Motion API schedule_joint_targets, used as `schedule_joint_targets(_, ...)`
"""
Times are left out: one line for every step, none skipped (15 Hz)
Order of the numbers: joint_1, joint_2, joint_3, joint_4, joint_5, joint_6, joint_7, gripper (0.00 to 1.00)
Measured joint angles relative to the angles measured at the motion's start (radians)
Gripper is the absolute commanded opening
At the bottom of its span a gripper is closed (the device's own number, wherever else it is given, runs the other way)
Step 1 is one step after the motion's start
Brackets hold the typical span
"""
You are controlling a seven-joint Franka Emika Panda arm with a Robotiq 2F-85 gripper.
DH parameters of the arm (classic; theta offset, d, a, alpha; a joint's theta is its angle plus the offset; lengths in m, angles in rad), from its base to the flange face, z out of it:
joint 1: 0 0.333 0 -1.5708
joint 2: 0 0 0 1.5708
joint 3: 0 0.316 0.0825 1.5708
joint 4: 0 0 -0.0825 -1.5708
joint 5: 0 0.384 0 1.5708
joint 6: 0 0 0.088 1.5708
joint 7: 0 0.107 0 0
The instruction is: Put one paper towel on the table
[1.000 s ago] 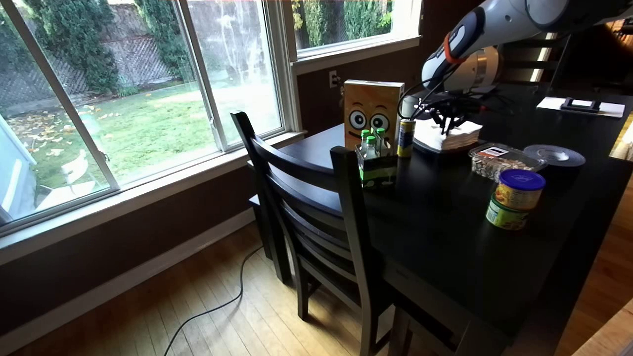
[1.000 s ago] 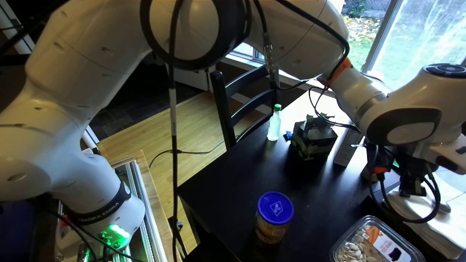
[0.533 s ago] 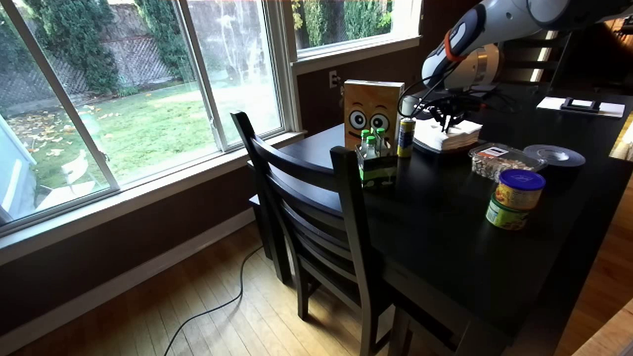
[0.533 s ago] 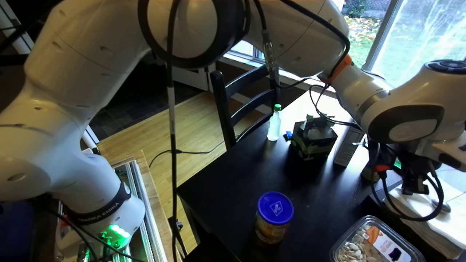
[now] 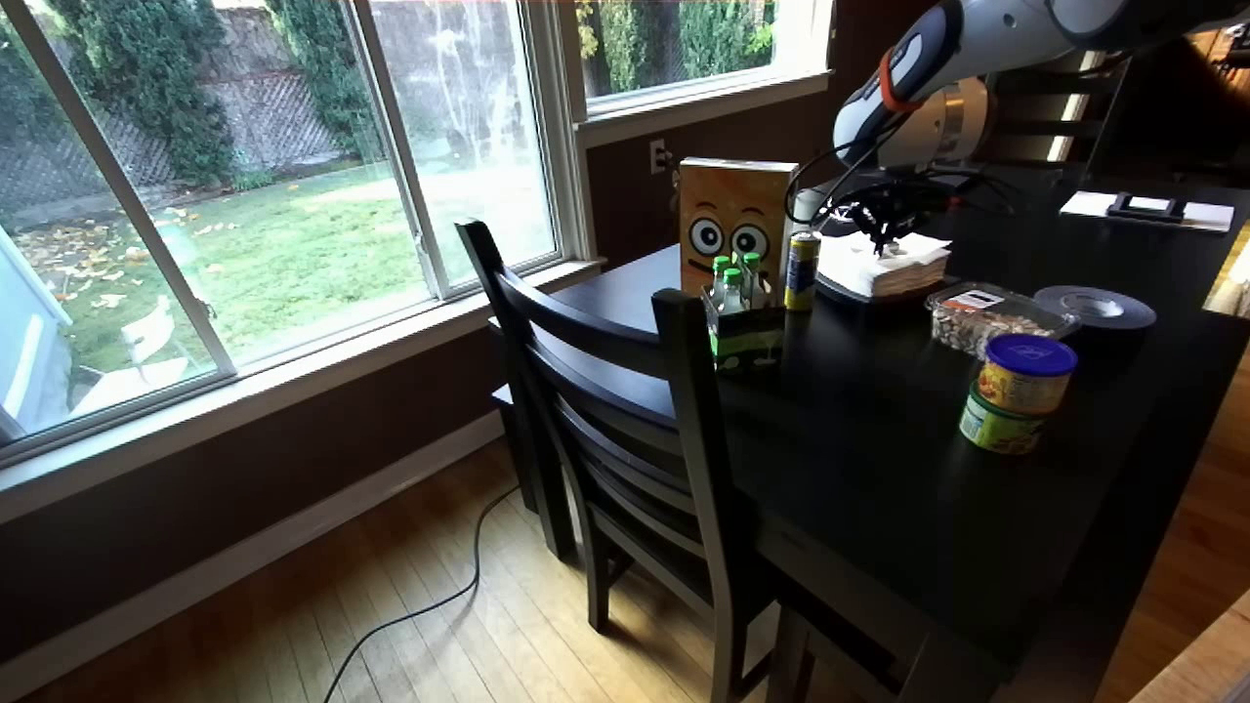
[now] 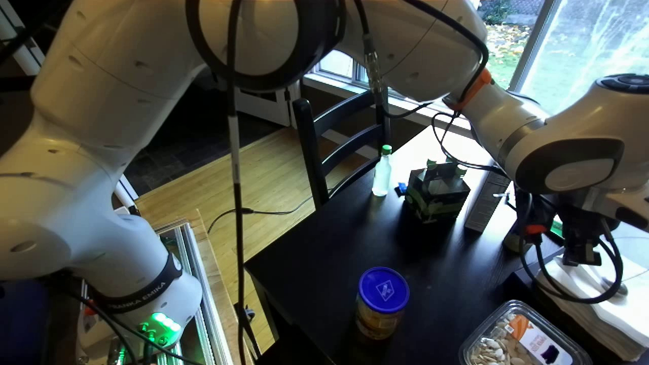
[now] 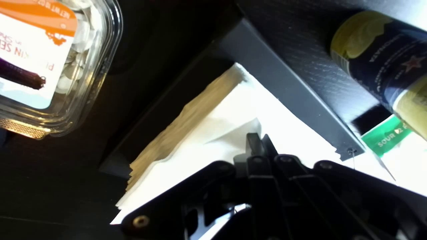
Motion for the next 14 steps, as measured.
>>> schedule_joint_targets(0.000,-0.001,0.001,-0.001,0.000,-0.004,0.000,0.01)
schedule_joint_targets(0.001,-0.002,0.002,-0.002,0.000,-0.007,-0.001,0.01)
schedule_joint_targets(0.002,-0.003,0.003,-0.003,0.000,-0.014,-0.003,0.01)
schedule_joint_targets(0.003,-0.004,0.004,-0.004,0.000,-0.023,-0.006,0.01)
schedule_joint_targets(0.004,-0.005,0.005,-0.005,0.000,-0.033,-0.009,0.01)
schedule_joint_targets(0.005,-0.008,0.007,-0.006,0.000,-0.042,-0.012,0.01)
schedule_joint_targets(0.005,-0.011,0.008,-0.007,0.000,-0.049,-0.014,0.01)
schedule_joint_targets(0.005,-0.015,0.010,-0.007,0.000,-0.057,-0.015,0.01)
schedule_joint_targets(0.005,-0.020,0.011,-0.008,0.000,-0.065,-0.016,0.01)
schedule_joint_targets(0.005,-0.025,0.012,-0.008,0.000,-0.075,-0.017,0.01)
schedule_joint_targets(0.005,-0.031,0.013,-0.009,0.000,-0.082,-0.018,0.01)
schedule_joint_targets(0.005,-0.036,0.013,-0.009,0.000,-0.085,-0.019,0.01)
schedule_joint_targets(0.005,-0.041,0.013,-0.009,0.000,-0.089,-0.019,0.01)
schedule_joint_targets(0.005,-0.047,0.013,-0.011,0.000,-0.095,-0.020,0.01)
